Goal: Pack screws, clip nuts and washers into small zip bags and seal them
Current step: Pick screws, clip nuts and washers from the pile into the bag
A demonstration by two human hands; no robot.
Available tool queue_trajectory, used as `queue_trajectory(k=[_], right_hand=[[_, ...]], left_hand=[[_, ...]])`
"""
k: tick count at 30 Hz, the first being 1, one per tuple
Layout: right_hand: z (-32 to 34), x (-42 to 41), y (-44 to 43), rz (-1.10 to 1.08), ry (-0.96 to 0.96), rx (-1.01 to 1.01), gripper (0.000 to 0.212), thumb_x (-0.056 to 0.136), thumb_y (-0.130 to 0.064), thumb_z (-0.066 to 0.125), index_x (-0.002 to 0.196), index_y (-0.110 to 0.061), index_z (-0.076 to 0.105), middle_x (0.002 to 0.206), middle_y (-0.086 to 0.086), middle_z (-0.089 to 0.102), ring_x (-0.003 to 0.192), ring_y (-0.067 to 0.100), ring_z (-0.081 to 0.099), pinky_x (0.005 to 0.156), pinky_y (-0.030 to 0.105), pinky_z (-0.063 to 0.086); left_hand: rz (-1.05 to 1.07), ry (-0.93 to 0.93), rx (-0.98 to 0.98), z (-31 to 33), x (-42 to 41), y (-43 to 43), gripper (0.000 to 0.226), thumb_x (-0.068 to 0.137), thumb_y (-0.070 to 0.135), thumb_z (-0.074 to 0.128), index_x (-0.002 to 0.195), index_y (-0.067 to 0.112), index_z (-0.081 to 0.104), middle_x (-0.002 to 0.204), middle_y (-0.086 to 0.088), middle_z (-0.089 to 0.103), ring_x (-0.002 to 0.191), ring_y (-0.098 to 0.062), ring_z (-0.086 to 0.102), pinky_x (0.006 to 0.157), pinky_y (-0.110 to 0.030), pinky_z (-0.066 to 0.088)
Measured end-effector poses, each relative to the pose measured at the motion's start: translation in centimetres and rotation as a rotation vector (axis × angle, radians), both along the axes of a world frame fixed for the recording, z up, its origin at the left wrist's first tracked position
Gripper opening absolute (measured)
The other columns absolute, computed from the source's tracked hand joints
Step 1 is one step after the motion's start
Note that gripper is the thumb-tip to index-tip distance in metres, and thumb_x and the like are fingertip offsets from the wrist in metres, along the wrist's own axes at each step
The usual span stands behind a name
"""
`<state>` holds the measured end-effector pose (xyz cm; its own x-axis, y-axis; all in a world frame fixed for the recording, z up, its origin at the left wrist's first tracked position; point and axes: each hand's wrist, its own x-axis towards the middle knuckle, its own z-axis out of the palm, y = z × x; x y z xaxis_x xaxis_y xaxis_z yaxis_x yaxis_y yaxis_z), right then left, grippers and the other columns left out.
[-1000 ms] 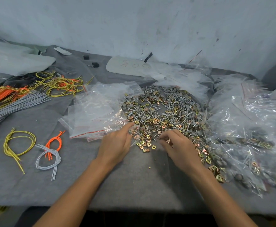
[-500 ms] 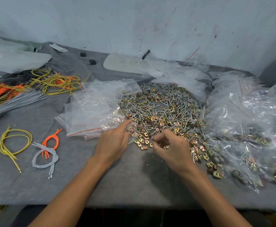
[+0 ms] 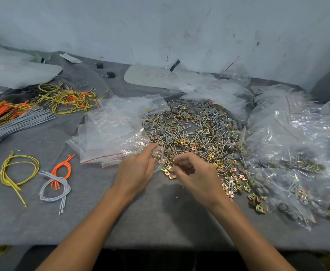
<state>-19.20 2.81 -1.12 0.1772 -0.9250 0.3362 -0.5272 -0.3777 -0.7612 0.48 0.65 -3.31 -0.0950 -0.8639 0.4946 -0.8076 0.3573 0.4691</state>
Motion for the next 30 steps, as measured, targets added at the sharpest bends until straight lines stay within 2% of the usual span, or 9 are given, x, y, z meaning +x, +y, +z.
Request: queue_trajectory(k=[3,8,10,13,15,17,20,25,30], right_hand=[[-0.3,1.3,-0.7,0.023,0.074,0.0,0.015,0.092,-0.02,0.072,0.1,-0.032,0.068,0.085,-0.03,0.066,0.086,-0.005,0.064,0.078,0.02,0.052],[-0.6,3.5,-2.2,0.022,0.227,-0.121,0.01,0.091,-0.023,0.073,0.101,-0.025,0.073,0.094,-0.009,0.05,0.083,0.012,0.055,0.074,0.031,0.046],[-0.5,4.2,-2.9,0.003,0.287,-0.119,0.013,0.093,-0.026,0.07,0.105,-0.028,0.074,0.089,-0.007,0.044,0.08,0.015,0.051,0.069,0.033,0.044],[0.0,4.6,-3.7,0.032,0.387,-0.049,0.022,0.096,-0.029,0.063,0.116,-0.033,0.072,0.085,-0.01,0.039,0.083,0.02,0.054,0.07,0.033,0.044],[0.3,4.2,-3.9,0.055,0.36,-0.03,0.023,0.097,-0.028,0.063,0.118,-0.033,0.072,0.083,-0.012,0.042,0.082,0.017,0.056,0.072,0.033,0.044],[0.4,3.3,-3.8,0.015,0.271,-0.04,0.019,0.096,-0.026,0.065,0.112,-0.029,0.075,0.083,-0.014,0.049,0.076,0.007,0.054,0.072,0.033,0.044],[0.3,1.7,-3.7,-0.064,0.221,-0.025,0.011,0.095,-0.023,0.065,0.102,-0.025,0.073,0.079,-0.017,0.05,0.071,-0.001,0.049,0.068,0.029,0.04],[0.2,0.3,-3.1,-0.023,0.331,0.089,0.01,0.094,-0.023,0.065,0.098,-0.03,0.071,0.087,-0.014,0.056,0.077,0.0,0.053,0.071,0.027,0.038],[0.2,0.4,-2.6,0.069,0.445,0.142,0.007,0.091,-0.024,0.064,0.092,-0.028,0.07,0.087,-0.012,0.055,0.082,0.007,0.054,0.077,0.032,0.046]], left_hand=[[0.008,-0.003,0.002,-0.2,0.0,-0.2,0.051,0.092,0.029,0.036,0.137,0.021,0.059,0.093,-0.017,0.075,0.082,-0.042,0.067,0.069,-0.046,0.051],[0.0,0.006,0.009,-0.4,0.1,-0.2,0.062,0.09,0.041,0.023,0.138,0.023,0.057,0.102,-0.015,0.075,0.088,-0.042,0.067,0.073,-0.047,0.051],[-0.001,0.008,0.013,-0.4,0.1,-0.2,0.065,0.088,0.043,0.021,0.139,0.023,0.056,0.108,-0.014,0.074,0.092,-0.042,0.067,0.076,-0.047,0.052],[0.002,0.003,0.011,-0.4,0.2,-0.2,0.062,0.089,0.041,0.023,0.139,0.022,0.056,0.107,-0.015,0.074,0.093,-0.042,0.067,0.077,-0.048,0.052],[0.0,0.011,0.008,-0.3,0.2,-0.2,0.063,0.089,0.041,0.023,0.138,0.021,0.057,0.103,-0.016,0.075,0.09,-0.042,0.068,0.076,-0.048,0.053],[0.0,0.013,-0.004,-0.4,0.2,-0.2,0.061,0.09,0.04,0.024,0.137,0.02,0.059,0.098,-0.017,0.075,0.086,-0.042,0.068,0.072,-0.047,0.052],[0.004,0.014,0.0,-0.3,0.1,-0.2,0.05,0.093,0.028,0.035,0.135,0.019,0.06,0.09,-0.017,0.074,0.079,-0.042,0.067,0.068,-0.046,0.05],[0.011,0.023,0.01,-0.2,0.1,0.0,0.05,0.092,0.026,0.038,0.136,0.019,0.06,0.083,-0.017,0.073,0.076,-0.042,0.066,0.065,-0.046,0.049],[0.01,0.032,0.02,-0.3,0.1,0.0,0.05,0.093,0.027,0.037,0.137,0.02,0.059,0.084,-0.015,0.074,0.077,-0.04,0.066,0.066,-0.044,0.048]])
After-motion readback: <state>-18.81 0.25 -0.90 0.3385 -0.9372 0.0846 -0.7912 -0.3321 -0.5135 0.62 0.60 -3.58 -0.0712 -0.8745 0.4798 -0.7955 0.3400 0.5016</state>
